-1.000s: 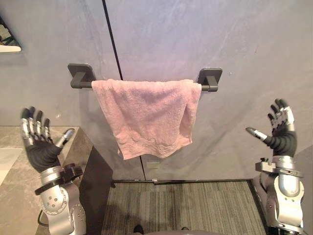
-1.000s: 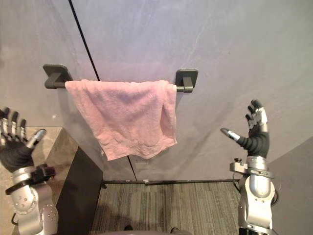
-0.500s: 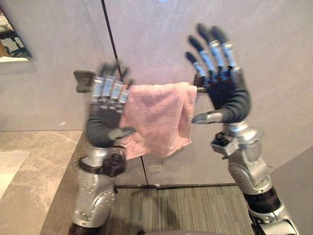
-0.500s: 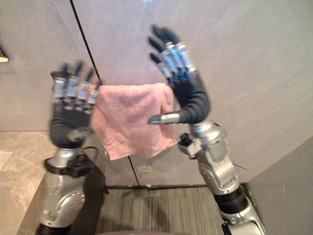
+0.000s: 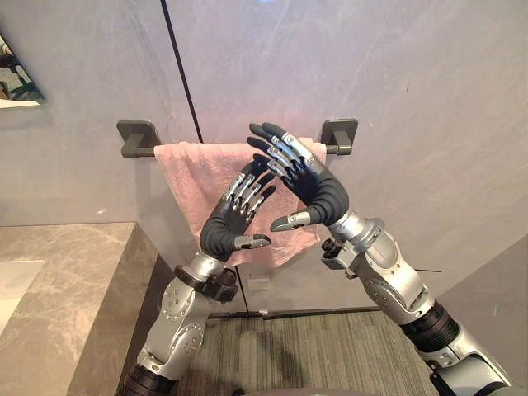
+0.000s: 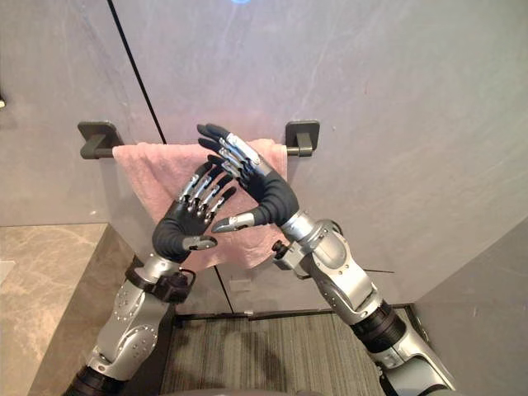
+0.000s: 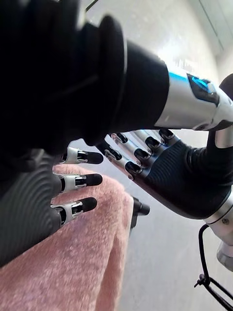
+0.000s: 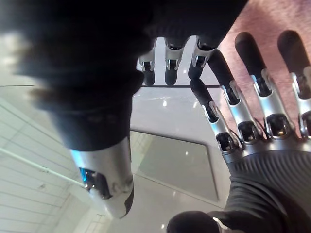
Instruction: Organize washtable
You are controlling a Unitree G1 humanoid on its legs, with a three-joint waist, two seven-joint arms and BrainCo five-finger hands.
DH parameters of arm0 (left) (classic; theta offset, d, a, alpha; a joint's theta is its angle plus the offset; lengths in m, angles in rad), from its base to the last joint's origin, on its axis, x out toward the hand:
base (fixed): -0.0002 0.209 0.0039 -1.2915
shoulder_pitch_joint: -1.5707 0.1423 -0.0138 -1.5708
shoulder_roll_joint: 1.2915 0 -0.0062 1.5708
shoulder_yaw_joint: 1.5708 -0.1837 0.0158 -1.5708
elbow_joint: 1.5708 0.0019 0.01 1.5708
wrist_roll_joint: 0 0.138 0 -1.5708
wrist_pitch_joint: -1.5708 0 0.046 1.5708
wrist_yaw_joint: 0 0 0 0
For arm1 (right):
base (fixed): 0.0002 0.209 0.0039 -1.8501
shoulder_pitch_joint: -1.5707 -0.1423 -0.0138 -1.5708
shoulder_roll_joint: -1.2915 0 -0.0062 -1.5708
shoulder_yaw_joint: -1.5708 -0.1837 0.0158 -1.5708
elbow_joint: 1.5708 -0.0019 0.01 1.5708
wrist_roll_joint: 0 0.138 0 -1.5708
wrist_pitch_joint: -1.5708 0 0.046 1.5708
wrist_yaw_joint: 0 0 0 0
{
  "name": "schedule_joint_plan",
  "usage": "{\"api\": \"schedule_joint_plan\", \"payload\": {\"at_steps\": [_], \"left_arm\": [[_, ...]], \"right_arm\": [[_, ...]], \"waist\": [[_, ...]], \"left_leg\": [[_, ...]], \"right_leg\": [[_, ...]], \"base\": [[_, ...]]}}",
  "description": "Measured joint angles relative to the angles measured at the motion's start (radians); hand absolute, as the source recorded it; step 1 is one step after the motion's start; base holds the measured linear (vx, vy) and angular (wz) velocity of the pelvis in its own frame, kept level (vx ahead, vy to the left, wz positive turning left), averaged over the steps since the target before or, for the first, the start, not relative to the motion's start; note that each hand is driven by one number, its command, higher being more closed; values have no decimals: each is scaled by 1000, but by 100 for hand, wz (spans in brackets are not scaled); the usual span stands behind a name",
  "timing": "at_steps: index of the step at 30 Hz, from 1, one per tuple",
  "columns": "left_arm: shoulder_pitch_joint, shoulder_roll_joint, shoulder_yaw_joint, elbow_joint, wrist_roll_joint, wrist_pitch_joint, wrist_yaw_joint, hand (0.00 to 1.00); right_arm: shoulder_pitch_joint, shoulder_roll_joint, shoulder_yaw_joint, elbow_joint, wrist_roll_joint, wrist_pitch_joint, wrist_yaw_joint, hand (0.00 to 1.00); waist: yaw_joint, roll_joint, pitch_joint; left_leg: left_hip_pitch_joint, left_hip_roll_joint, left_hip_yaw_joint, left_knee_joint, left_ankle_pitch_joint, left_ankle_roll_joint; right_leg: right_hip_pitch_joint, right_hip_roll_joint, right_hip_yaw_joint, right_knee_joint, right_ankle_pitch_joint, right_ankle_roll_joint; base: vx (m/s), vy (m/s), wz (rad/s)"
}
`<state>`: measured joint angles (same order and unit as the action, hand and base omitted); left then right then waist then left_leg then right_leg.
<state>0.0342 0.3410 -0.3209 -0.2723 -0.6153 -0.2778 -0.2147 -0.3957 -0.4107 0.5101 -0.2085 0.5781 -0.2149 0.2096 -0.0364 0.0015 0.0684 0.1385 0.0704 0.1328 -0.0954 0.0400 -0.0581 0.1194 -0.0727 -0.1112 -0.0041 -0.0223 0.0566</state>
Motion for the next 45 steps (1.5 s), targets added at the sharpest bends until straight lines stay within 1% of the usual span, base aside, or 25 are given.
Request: {"api": "schedule_joint_plan", "payload": {"at_steps": [3,5,11,14,17,18,22,25,27,29,34,39,45], "left_arm": [[23,-1,6,22,3,15,2,0],[36,-2,17,52,38,24,5,0],[52,-7,32,109,91,45,20,0],[62,-31,58,135,123,63,24,0],[64,-48,71,150,156,64,33,0],[62,-65,91,151,162,65,46,0],[64,-84,117,177,200,71,78,0],[54,-120,161,178,219,60,106,0],[45,-137,195,178,226,46,127,0],[30,-141,220,178,234,35,147,0],[12,-166,258,185,234,28,176,0],[11,-176,299,193,235,28,197,0],[8,-179,341,225,236,28,198,0]], "right_arm": [[7,3,39,38,-5,8,14,0],[22,19,50,69,-33,27,14,0],[43,49,60,150,-127,31,16,0],[43,76,69,195,-178,38,16,0],[44,86,70,223,-221,40,14,0],[53,91,71,246,-241,47,13,0],[87,136,60,268,-281,46,10,0],[97,159,41,302,-313,52,7,0],[118,163,32,324,-315,70,1,0],[149,168,-6,332,-316,76,-13,0],[160,187,-93,330,-315,77,-34,0],[174,190,-127,303,-314,77,-35,0],[209,208,-224,298,-314,72,-41,0]], "waist": [[1,1,1],[2,2,1],[8,2,1],[12,3,1],[16,4,2],[21,4,2],[22,6,3],[22,5,3],[24,5,3],[23,6,3],[15,5,3],[6,5,3],[2,5,3]], "left_leg": [[-4,0,0,0,0,0],[-11,0,-5,-1,0,0],[-38,-1,-14,0,0,0],[-45,-1,-19,0,0,0],[-48,-1,-21,0,0,0],[-50,-1,-22,0,0,0],[-58,-1,-22,0,1,0],[-58,-2,-23,0,1,0],[-58,-2,-24,0,2,0],[-58,-2,-24,0,2,0],[-55,-1,-22,0,2,0],[-54,-1,-20,0,2,0],[-50,-1,-18,0,2,0]], "right_leg": [[-2,0,0,-2,0,0],[-5,0,-5,-6,0,0],[-20,0,-18,-18,3,-1],[-21,1,-25,-22,3,-1],[-23,0,-26,-23,3,-2],[-25,0,-27,-23,3,-2],[-36,0,-26,-19,3,-2],[-36,-1,-26,-18,3,-2],[-36,-1,-27,-18,3,-2],[-36,-1,-27,-18,3,-2],[-36,0,-25,-18,3,-2],[-36,0,-23,-18,3,-2],[-35,0,-21,-18,4,-2]], "base": [[0,0,0],[-4,-5,5],[14,-6,5],[24,-15,6],[0,0,0],[-38,-7,1],[-21,-3,0],[0,0,0],[0,0,0],[0,0,0],[0,0,0],[0,0,0],[0,0,0]]}}
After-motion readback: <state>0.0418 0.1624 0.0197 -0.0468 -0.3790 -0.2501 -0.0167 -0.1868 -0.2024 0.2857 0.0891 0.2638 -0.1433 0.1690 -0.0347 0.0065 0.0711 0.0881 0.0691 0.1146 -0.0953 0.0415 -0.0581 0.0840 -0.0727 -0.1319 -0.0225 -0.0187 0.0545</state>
